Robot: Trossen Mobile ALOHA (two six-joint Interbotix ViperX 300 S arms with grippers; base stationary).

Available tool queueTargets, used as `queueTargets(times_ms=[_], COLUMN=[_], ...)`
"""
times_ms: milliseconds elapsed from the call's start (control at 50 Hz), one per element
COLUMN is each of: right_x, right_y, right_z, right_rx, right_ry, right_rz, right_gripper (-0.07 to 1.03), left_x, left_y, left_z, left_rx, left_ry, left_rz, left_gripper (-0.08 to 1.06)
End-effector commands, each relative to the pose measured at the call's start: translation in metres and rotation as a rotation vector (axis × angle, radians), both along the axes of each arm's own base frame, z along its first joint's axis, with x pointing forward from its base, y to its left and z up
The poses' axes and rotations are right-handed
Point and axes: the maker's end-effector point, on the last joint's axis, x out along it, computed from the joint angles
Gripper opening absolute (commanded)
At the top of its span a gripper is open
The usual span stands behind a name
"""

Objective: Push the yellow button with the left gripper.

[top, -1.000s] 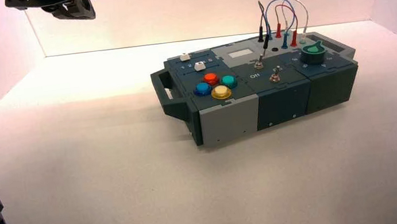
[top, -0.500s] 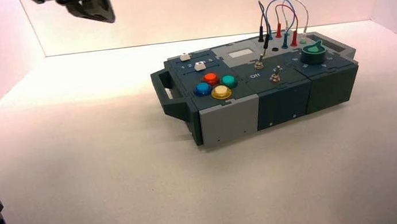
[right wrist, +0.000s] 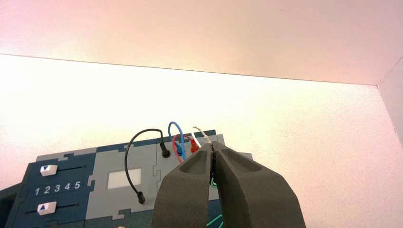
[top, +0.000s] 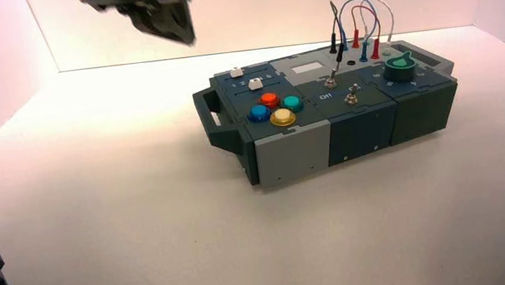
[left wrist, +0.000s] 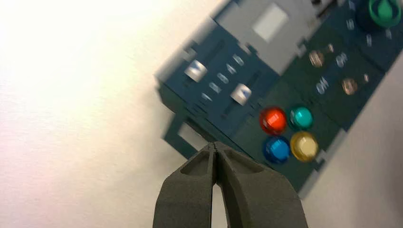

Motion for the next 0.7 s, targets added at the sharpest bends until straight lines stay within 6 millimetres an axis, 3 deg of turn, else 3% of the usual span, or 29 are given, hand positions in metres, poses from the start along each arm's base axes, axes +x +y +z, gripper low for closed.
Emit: queueTargets(times_ms=[20, 180, 380, 700], right_x=[0.005, 0.005, 0.005, 0.005], right_y=[0.001, 0.001, 0.001, 0.0], right_z=[0.013, 0.012, 0.012, 0.012], right_rx=[0.007, 0.007, 0.007, 0.004], right_ry=[-0.035, -0.033, -0.033, -0.032], right_rz=[-0.001, -0.001, -0.001, -0.001], right_gripper=[-0.02, -0.02, -0.02, -0.02], left_x=[0.001, -0.005, -0.028, -0.053], left_y=[-0.018, -0.035, -0.058, -0.076], left_z=[0.007, 0.006, 0.008, 0.009], left_rx=[-0.016, -0.019, -0.04, -0.059], left_ry=[-0.013, 0.002, 0.026, 0.068], left_rz=[-0.035, -0.07, -0.123, -0.153], left_gripper=[-0.03, -0.03, -0.03, -0.03])
